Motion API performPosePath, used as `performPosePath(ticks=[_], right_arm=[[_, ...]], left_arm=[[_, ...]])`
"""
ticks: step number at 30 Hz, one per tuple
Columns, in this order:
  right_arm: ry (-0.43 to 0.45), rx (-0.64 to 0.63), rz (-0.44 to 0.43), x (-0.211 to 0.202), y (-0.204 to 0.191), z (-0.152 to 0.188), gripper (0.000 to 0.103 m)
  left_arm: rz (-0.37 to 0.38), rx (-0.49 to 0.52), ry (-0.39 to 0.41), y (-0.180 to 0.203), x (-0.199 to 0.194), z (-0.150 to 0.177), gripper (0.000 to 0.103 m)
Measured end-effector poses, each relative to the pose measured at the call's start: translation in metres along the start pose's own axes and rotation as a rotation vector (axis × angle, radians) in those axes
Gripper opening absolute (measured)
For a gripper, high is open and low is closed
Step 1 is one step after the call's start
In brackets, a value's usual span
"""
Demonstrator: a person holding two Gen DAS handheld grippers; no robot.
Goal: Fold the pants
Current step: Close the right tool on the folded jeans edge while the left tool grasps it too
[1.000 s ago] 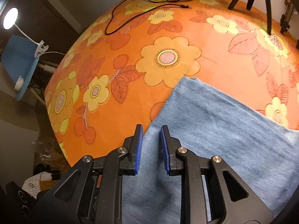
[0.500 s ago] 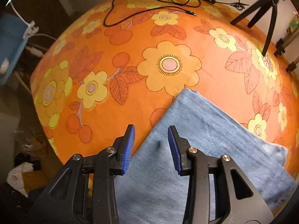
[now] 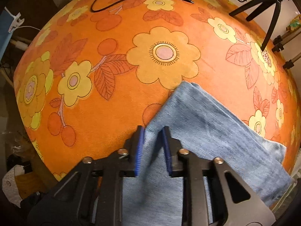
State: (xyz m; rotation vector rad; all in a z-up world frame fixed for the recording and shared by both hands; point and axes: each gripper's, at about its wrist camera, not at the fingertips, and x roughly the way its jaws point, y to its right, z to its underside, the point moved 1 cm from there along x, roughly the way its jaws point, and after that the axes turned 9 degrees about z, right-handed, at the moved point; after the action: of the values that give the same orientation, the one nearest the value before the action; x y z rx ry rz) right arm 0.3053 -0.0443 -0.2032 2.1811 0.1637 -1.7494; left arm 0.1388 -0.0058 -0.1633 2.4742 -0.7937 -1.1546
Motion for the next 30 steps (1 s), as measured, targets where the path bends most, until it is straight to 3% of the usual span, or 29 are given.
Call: performPosePath(ticks=[5,16,20,26,27,29,30], right_arm=[[0.027,0.031,-0.048,-0.005,0.011,0.006,0.005],[0.128,0.139,-0.209,-0.046,0.057,0.026,0.004],[0.138,0.156,-0.23,-0.05,0.06,0.024,0.004],[0.142,0.144,-0.236,-0.051,0.066,0.021,0.004],[0.141,0.15,-0.235,-0.053,0.068,0.019,0.007],[0.143,0.164,-0.221,-0.054,0.072,0.015,0.025],[0.151,0.166,-0.207,-0.056,0.074,0.012,0.03]], left_arm=[[0.021,-0.024,-0.014,0.0,0.009,-0.006,0.044],[0.06,-0.049,-0.022,0.005,0.025,-0.009,0.044],[0.056,-0.028,0.015,0.012,0.021,-0.008,0.019],[0.059,0.035,0.074,0.027,0.01,-0.012,0.011],[0.057,0.051,0.08,0.03,0.009,-0.013,0.011],[0.056,0.078,0.092,0.036,0.007,-0.013,0.01],[0.056,0.092,0.098,0.04,0.006,-0.013,0.01]])
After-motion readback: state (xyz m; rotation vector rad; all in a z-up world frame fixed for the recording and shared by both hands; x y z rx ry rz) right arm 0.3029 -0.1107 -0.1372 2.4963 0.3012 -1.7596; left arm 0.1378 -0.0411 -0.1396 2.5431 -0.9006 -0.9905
